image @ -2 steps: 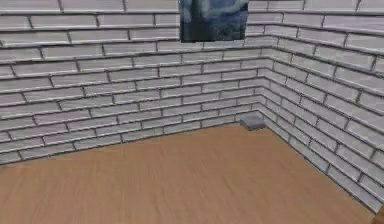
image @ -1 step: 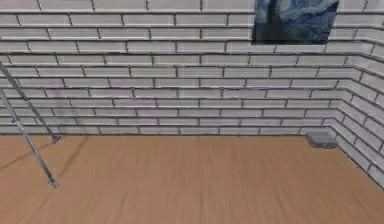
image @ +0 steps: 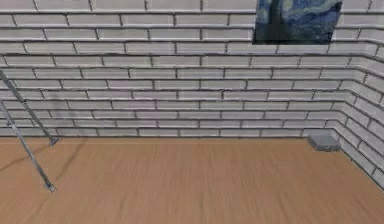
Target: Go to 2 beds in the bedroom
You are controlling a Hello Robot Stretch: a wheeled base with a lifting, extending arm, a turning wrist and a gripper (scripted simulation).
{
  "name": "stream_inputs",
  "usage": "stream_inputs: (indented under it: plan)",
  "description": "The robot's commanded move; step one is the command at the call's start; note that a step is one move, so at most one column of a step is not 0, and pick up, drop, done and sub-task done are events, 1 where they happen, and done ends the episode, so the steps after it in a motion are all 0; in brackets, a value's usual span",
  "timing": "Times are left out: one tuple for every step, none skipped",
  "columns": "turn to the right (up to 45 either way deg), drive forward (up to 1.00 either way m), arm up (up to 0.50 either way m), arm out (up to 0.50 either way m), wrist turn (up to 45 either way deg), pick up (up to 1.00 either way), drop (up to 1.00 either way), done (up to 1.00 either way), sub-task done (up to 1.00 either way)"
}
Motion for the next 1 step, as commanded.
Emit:
stream_inputs:
  plan:
    - [0.0, 0.3, 0.0, 0.0, 0.0, 0.0, 0.0, 0.0, 0.0]
